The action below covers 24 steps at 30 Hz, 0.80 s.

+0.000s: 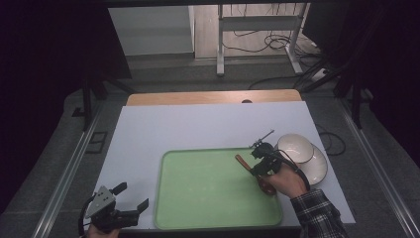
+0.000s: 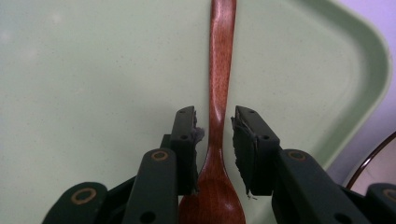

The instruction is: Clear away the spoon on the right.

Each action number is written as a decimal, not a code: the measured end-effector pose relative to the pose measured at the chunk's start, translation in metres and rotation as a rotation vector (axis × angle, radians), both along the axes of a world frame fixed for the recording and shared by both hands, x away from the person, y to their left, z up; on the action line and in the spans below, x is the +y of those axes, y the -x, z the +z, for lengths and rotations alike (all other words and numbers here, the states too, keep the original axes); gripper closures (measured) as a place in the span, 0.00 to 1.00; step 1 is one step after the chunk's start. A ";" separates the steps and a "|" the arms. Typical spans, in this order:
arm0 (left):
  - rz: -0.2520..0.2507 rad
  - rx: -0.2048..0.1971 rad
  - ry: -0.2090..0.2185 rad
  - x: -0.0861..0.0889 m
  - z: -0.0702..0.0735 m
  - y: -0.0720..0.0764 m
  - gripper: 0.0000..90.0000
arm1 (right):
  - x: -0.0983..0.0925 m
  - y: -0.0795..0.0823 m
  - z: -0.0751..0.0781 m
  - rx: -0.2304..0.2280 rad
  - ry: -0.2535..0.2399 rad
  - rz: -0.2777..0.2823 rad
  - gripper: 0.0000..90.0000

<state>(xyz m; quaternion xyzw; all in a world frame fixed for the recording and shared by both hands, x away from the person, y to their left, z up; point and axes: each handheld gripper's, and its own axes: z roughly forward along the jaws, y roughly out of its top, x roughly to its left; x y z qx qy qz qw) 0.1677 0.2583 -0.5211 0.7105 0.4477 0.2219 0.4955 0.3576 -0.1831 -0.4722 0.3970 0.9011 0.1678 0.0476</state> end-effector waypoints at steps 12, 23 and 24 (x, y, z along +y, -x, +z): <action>0.000 0.000 0.000 0.000 0.000 0.000 0.02 | 0.002 0.009 0.002 -0.101 -0.080 0.038 0.95; 0.000 0.000 0.000 0.000 0.000 0.000 0.02 | 0.007 0.015 -0.007 -0.158 -0.145 0.045 1.00; 0.000 0.000 0.000 0.000 0.000 0.000 0.02 | 0.007 0.016 -0.008 -0.164 -0.146 0.046 1.00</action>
